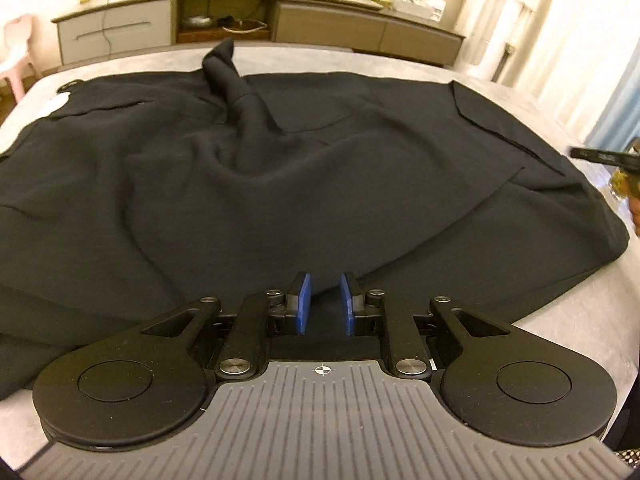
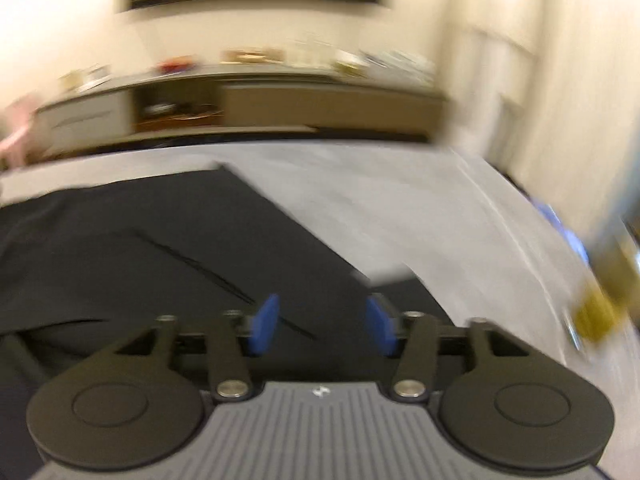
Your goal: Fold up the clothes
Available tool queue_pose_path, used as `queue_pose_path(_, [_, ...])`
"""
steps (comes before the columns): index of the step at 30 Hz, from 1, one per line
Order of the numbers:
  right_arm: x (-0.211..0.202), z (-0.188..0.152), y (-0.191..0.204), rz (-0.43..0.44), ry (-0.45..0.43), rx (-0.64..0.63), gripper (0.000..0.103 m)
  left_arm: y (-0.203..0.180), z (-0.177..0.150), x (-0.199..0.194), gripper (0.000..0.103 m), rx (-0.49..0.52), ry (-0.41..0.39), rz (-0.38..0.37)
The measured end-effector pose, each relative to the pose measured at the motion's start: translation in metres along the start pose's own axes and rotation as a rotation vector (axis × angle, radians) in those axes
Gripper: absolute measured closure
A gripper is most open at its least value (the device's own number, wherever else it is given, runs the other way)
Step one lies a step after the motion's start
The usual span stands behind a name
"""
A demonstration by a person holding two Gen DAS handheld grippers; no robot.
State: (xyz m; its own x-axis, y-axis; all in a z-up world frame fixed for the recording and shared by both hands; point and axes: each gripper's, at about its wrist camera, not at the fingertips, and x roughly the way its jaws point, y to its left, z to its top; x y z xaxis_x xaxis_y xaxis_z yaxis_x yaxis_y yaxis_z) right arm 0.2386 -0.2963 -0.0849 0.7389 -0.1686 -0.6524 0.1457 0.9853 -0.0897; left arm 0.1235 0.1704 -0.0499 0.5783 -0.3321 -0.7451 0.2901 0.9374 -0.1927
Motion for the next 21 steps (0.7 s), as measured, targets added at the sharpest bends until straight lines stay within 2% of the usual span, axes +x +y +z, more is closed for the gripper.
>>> queue_pose_path(4, [0.048,0.016,0.031,0.079,0.046,-0.192,0.040,-0.005,-0.001,0.005,0.092,0.016,0.014,0.007])
queue_pose_path(6, [0.067,0.021,0.029,0.105,0.083,-0.180,0.047,-0.006,-0.002,0.007,0.092,0.022,0.023,0.005])
queue_pose_path(8, [0.077,0.027,0.022,0.149,0.113,-0.128,0.077,-0.005,-0.002,0.009,0.092,0.034,0.029,0.001])
queue_pose_path(9, [0.080,0.032,0.019,0.154,0.133,-0.116,0.100,-0.005,-0.002,0.009,0.092,0.042,0.032,0.000])
queue_pose_path(12, [0.079,0.049,0.013,0.164,0.160,-0.081,0.100,-0.004,0.000,0.013,0.092,0.051,0.037,0.004])
queue_pose_path(14, [0.053,0.069,0.004,0.175,0.092,-0.016,0.101,-0.004,0.002,0.013,0.092,0.050,0.037,0.005])
queue_pose_path(20, [-0.082,0.122,-0.084,0.379,-0.216,0.444,0.101,-0.005,0.001,0.015,0.092,0.089,0.037,0.051])
queue_pose_path(21, [-0.097,0.125,-0.102,0.389,-0.242,0.524,0.101,-0.005,0.001,0.015,0.092,0.096,0.035,0.060])
